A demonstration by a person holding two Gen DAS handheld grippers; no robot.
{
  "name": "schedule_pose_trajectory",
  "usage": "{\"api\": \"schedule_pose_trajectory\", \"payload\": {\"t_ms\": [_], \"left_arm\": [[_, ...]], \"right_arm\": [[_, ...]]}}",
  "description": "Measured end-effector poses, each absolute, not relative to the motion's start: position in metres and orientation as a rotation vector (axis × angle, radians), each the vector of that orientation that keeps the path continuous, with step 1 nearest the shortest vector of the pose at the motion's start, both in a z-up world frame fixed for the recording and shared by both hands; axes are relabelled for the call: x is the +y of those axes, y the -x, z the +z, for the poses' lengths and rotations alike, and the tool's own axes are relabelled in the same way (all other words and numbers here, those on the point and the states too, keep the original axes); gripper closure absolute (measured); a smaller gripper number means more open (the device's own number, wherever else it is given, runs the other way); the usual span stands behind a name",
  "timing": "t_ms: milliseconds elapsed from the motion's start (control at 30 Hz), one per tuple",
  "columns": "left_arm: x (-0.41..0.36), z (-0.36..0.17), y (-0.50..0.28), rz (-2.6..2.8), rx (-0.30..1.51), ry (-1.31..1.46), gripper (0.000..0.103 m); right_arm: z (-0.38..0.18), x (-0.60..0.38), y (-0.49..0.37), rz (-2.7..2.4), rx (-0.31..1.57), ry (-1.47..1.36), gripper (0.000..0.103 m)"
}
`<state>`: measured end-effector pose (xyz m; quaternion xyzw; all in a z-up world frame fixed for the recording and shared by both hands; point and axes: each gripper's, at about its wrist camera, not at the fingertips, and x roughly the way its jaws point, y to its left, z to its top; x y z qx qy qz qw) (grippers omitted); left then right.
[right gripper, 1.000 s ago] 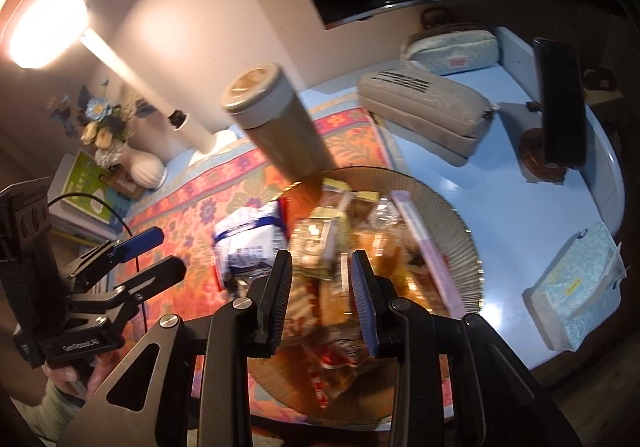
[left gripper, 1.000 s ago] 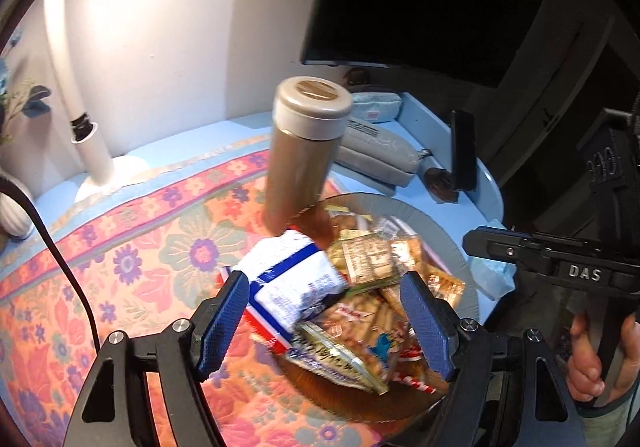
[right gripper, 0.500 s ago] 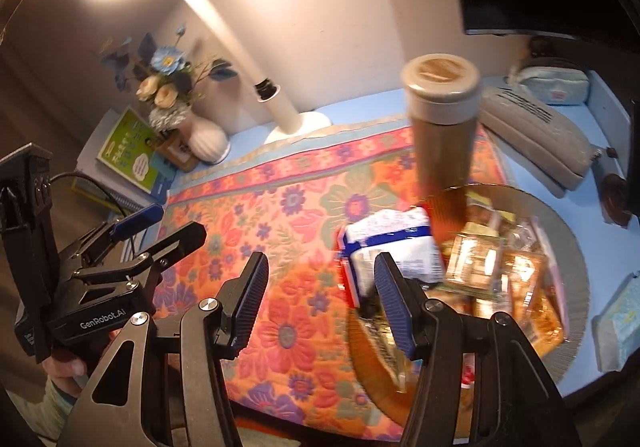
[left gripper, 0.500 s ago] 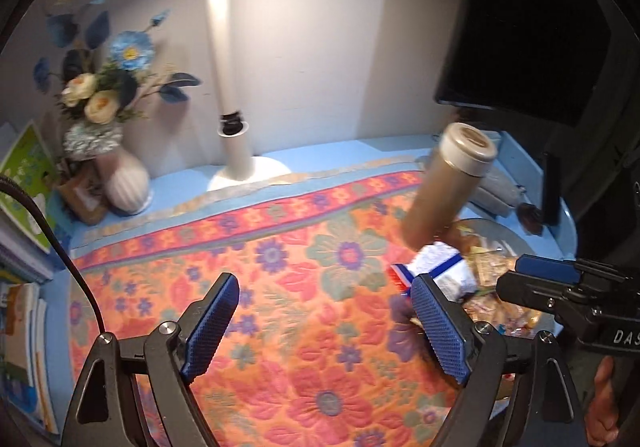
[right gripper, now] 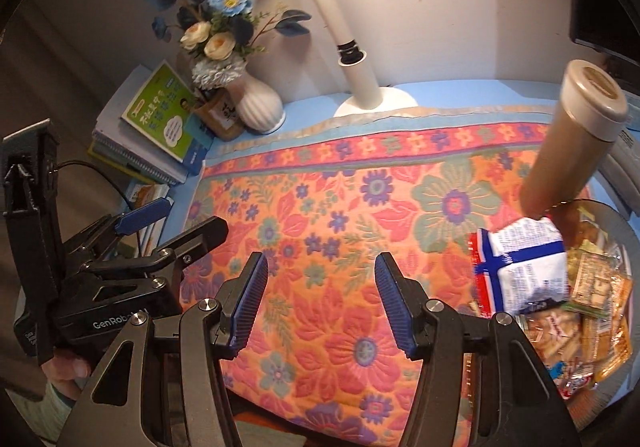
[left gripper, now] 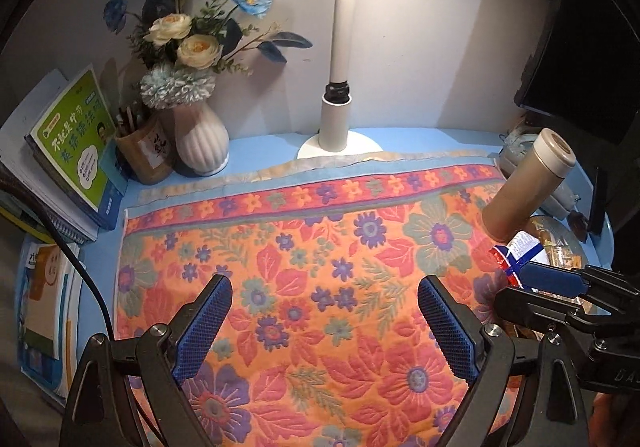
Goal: Organize snacks
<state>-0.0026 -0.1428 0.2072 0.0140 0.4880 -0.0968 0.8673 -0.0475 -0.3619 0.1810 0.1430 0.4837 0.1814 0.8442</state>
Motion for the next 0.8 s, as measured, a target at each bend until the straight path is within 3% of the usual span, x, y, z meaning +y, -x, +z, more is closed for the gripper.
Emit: {"api": "schedule_pose_trajectory", "payload": {"t_ms": [800], "left_arm": [[-0.082, 0.112, -0.034, -0.177, 1.145, -0.009, 0.010]], "right_arm": [[0.101, -0.301, 0.017, 0.144, 1.095, -0.199, 0.046]]}}
